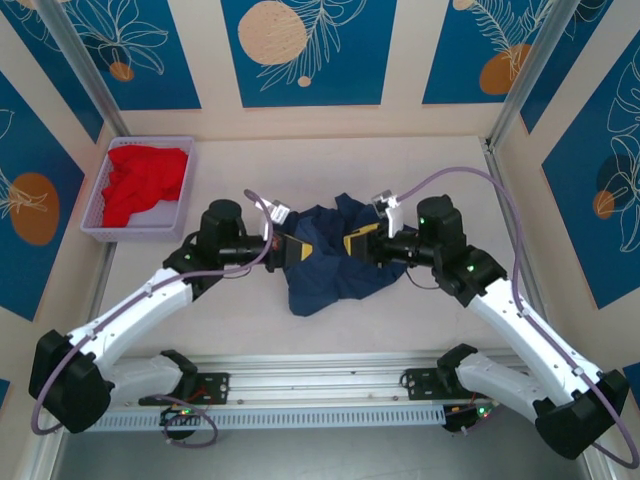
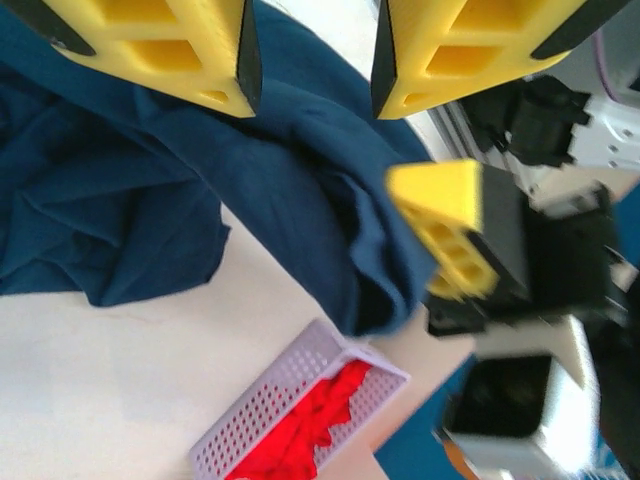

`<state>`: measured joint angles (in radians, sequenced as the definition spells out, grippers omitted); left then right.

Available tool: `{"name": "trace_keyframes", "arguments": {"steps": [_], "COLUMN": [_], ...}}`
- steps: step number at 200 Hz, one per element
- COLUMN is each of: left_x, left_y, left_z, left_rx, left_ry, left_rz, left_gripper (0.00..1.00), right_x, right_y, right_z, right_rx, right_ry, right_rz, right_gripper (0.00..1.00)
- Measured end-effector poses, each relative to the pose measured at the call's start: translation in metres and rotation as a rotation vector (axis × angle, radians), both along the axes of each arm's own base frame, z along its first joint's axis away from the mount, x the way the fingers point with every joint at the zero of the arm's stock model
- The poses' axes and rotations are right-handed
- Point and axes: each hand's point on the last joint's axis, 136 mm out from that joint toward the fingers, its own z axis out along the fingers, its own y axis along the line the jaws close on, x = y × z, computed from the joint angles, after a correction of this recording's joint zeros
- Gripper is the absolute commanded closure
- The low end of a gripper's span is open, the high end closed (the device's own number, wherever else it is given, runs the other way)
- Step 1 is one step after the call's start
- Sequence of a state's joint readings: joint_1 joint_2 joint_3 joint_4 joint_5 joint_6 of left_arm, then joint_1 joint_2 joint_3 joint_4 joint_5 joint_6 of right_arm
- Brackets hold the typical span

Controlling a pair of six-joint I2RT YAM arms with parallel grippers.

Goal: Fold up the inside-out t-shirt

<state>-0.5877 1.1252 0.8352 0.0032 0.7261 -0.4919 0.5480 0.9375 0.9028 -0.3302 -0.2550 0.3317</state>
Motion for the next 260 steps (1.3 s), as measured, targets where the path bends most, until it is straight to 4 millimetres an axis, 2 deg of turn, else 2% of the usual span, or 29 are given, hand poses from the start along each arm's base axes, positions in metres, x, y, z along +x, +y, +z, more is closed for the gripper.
{"name": "trace_keyframes", "arguments": {"steps": [25, 61, 98, 146, 187, 199, 225, 240, 260], "left_x": [-0.011, -0.018, -0.019, -0.02, -0.02, -0.02, -0.019, -0.016, -0.01], "left_y": [0.002, 0.002, 0.003, 0.003, 0.003, 0.003, 0.005, 0.008, 0.014], "left_z": [0.015, 0.019, 0.017, 0.014, 0.014, 0.013, 0.01, 0.008, 0.007], "left_rx": [-0.042, -0.05, -0.043, -0.032, -0.031, -0.029, -0.013, 0.001, 0.017], "left_ry": [-0.033, -0.055, -0.05, -0.05, -0.051, -0.049, -0.048, -0.055, -0.065], "left_rz": [-0.045, -0.075, -0.082, -0.086, -0.087, -0.087, -0.074, -0.052, -0.01], "left_gripper": [1.0, 1.0, 1.0, 1.0, 1.0, 1.0, 1.0, 1.0, 1.0], "right_x": [0.0, 0.011, 0.009, 0.004, 0.007, 0.006, 0.008, 0.009, 0.007], "right_y": [0.005, 0.015, 0.026, 0.037, 0.046, 0.048, 0.048, 0.045, 0.038], "right_z": [-0.03, -0.048, -0.048, -0.045, -0.062, -0.066, -0.068, -0.066, -0.055], "right_rx": [-0.07, -0.105, -0.09, -0.071, -0.102, -0.108, -0.125, -0.133, -0.11], "right_ry": [0.016, 0.026, 0.008, -0.018, 0.016, 0.021, 0.011, -0.002, -0.011], "right_rz": [0.019, 0.04, 0.089, 0.132, 0.147, 0.155, 0.144, 0.135, 0.125], "right_gripper": [0.63, 0.61, 0.52, 0.51, 0.52, 0.58, 0.87, 0.99, 1.0]}}
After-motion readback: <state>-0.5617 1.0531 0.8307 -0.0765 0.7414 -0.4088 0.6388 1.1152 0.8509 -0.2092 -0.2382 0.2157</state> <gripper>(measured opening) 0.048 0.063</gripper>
